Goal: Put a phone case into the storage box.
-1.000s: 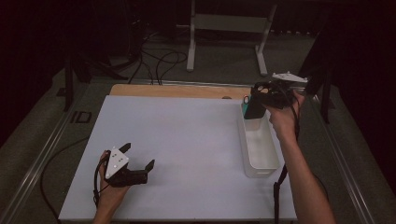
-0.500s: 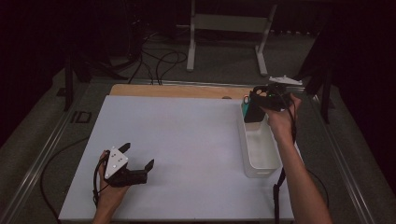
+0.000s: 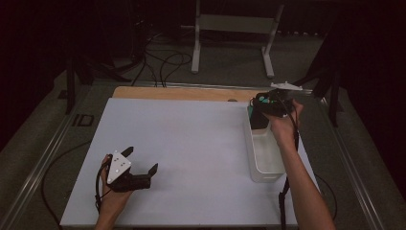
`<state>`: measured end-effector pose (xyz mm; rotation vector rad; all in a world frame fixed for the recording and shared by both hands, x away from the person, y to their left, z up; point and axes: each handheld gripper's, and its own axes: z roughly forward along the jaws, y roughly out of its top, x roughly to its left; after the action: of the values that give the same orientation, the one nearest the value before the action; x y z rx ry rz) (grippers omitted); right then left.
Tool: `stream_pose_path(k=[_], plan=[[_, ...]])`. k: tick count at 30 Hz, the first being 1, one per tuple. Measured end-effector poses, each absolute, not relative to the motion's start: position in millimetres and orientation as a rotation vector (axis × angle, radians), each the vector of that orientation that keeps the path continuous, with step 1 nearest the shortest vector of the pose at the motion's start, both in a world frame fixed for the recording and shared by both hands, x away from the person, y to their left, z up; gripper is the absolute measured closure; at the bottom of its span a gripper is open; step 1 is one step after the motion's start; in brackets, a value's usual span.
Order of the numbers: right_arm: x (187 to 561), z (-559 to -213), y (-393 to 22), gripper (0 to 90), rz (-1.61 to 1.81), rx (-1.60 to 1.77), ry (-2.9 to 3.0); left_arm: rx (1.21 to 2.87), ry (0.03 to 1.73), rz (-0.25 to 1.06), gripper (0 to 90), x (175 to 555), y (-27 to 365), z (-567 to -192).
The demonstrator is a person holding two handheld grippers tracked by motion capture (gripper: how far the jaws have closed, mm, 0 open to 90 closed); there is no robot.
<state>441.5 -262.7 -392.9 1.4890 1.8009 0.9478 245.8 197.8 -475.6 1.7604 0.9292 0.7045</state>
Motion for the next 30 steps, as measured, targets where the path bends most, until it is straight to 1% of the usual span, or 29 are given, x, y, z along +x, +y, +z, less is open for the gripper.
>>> stream_pose_path(k=[30], plan=[[457.7, -425.4, -258.1, 13.0, 0.843, 1.542, 1.846, 1.761, 0.927, 0.701, 0.7, 245.5, 196.6, -476.1]])
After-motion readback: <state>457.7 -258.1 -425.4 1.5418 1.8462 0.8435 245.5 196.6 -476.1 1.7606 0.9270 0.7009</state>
